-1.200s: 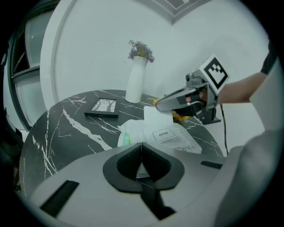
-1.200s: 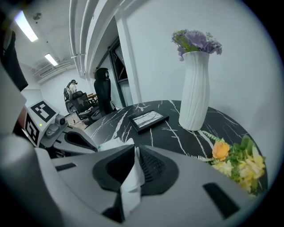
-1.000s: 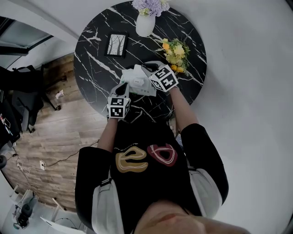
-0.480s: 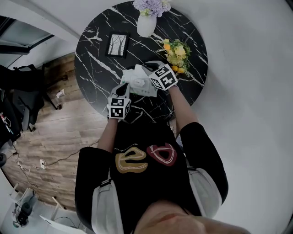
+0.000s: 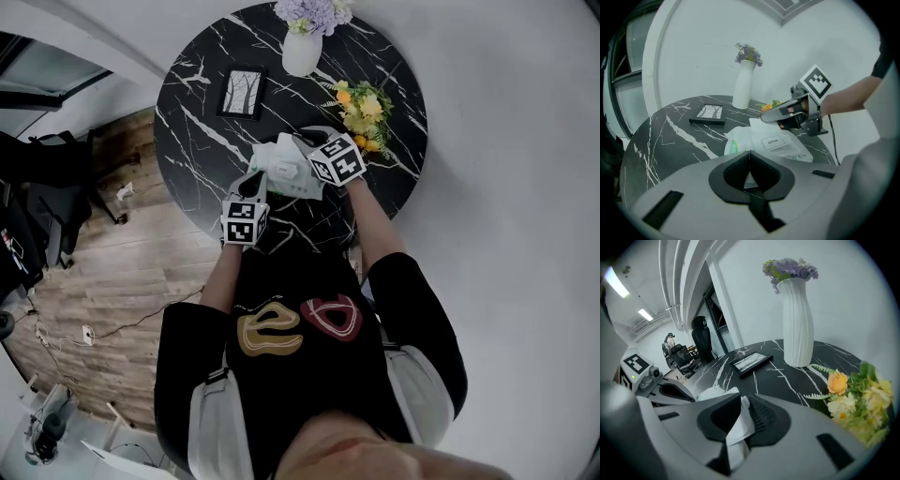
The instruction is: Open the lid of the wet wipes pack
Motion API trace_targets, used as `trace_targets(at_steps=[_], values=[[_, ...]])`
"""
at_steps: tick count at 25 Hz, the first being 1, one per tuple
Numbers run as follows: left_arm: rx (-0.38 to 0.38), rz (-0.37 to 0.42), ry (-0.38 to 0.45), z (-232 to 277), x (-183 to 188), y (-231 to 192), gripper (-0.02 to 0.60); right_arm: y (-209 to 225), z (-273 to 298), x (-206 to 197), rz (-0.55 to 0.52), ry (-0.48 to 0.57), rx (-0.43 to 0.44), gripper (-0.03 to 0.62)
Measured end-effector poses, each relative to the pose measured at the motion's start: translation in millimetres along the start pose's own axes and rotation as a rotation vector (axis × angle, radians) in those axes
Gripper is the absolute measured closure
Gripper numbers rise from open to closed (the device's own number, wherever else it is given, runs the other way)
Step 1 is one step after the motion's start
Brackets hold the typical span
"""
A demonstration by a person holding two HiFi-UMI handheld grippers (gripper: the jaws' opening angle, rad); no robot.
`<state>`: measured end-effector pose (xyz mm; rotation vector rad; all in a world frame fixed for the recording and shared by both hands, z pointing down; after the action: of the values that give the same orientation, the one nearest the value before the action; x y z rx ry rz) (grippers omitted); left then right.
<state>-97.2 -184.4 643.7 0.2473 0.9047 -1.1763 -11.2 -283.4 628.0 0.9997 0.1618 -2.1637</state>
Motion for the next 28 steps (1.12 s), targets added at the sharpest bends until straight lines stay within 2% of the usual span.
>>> trace_targets(at_steps=[4, 7, 13, 19, 25, 28], values=[[0.003, 0.005, -0.001, 0, 0, -1, 0.563, 1, 0, -1, 0.043, 0.007, -0.014, 0.531], [0.006, 0.002, -0.004, 0, 0, 0, 0.563, 5, -3, 0, 0.078, 0.025, -0.028, 0.500], [0.009, -0.015, 0.002, 0, 0, -1, 0.563, 19, -27, 16, 0.209, 0.150, -0.051, 0.479], [0.037, -0.052, 0.004, 0, 0, -1, 0.563, 22, -59, 20, 0.223, 0.238, -0.094, 0.441], [0.063, -0.098, 0.020, -4, 3, -1, 0.563, 10, -89, 21, 0.224, 0.326, -0.145, 0.441], [0.075, -0.097, 0.058, -9, 12, 4, 0.563, 2, -104, 24, 0.230, 0.375, -0.168, 0.441]])
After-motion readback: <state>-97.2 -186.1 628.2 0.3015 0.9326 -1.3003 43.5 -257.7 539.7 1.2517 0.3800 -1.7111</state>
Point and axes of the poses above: the fingertips, and each gripper's own axes: z forward along the fingers, y to its right, x out of its top, the point moved 1 cm from there along -z, backward along the fingers, and after that the axes turned 4 degrees about -x, right-handed, at the moved point
